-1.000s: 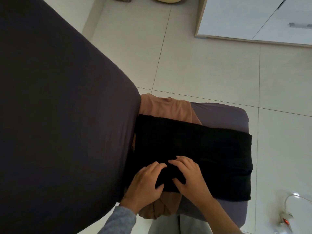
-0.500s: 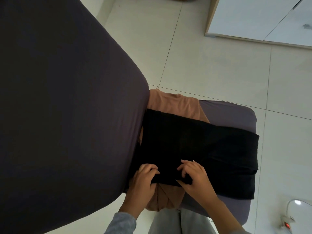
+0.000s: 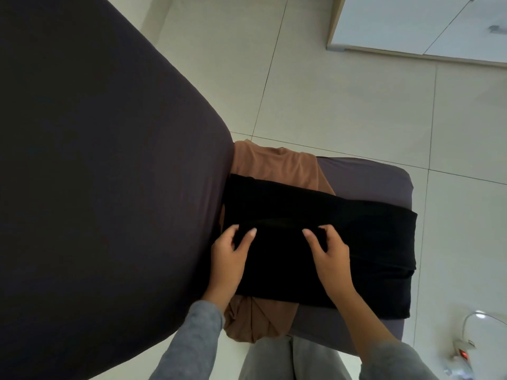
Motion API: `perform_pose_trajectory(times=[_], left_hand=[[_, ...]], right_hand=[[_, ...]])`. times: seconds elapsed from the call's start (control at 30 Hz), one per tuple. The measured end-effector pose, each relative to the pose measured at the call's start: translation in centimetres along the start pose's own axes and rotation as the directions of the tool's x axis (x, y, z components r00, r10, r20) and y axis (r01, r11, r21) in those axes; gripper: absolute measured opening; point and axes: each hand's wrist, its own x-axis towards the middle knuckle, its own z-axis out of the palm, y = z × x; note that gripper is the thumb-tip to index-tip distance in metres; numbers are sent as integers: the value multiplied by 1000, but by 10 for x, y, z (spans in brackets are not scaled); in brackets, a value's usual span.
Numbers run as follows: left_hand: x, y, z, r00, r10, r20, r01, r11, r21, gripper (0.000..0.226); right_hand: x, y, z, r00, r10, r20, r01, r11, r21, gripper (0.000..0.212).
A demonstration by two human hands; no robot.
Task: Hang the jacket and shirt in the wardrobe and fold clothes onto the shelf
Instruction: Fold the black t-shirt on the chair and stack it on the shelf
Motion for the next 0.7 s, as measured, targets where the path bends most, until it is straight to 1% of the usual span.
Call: perform_pose_trajectory(times=[0.03, 0.1, 0.2, 0.23, 0.27, 0.3, 0.33, 0.37, 0.4, 0.43, 0.47, 0.5, 0.53, 0.57, 0.63, 0.7], left_hand=[[8, 5, 2, 1000, 18, -15, -17, 999, 41, 36], [24, 14, 7, 993, 94, -66, -84, 987, 136, 32], [42, 22, 13, 967, 237, -97, -186, 910, 370, 24], [45, 23, 16, 959, 268, -96, -201, 877, 436, 27], [45, 22, 18, 949, 300, -98, -216, 843, 492, 31], [45, 21, 20, 932, 353, -89, -249, 796, 552, 34], [43, 19, 23, 901, 430, -58, -309, 730, 609, 35], [42, 15, 26, 862, 506, 19, -394, 646, 654, 35], [41, 10, 31, 815, 563, 137, -496, 554, 668, 35], [41, 3, 36, 766, 579, 280, -592, 465, 658, 38], [41, -5, 41, 725, 557, 404, -658, 388, 645, 40], [42, -11, 45, 711, 508, 486, -684, 341, 645, 43], [42, -16, 46, 731, 447, 516, -669, 321, 671, 47], [44, -19, 45, 769, 389, 507, -629, 322, 707, 50], [48, -26, 40, 825, 315, 469, -558, 329, 761, 58], [51, -32, 34, 842, 293, 453, -534, 331, 778, 67]], right_hand=[[7, -2, 0, 999, 7, -42, -6, 1000, 12, 17], [20, -4, 1, 991, 42, -127, -43, 999, -3, 20], [35, -1, 3, 950, 114, -292, -134, 990, -51, 21], [37, 0, 2, 935, 114, -335, -139, 989, -52, 19], [37, 1, 2, 927, 80, -367, -122, 988, -92, 18], [37, 2, 2, 922, 14, -386, -89, 980, -177, 19], [34, 5, 2, 922, -70, -381, -39, 962, -272, 20], [32, 8, 4, 924, -156, -349, 27, 937, -348, 22], [29, 10, 6, 933, -225, -282, 99, 911, -400, 25], [26, 14, 10, 942, -276, -190, 169, 882, -440, 28], [23, 19, 15, 947, -313, -78, 239, 843, -483, 34], [22, 26, 19, 943, -331, 29, 294, 793, -533, 40], [21, 32, 22, 940, -323, 106, 322, 748, -580, 46], [21, 38, 23, 947, -291, 136, 311, 724, -616, 50], [26, 47, 20, 971, -215, 106, 229, 706, -670, 57], [31, 52, 15, 980, -184, 76, 181, 664, -725, 59]])
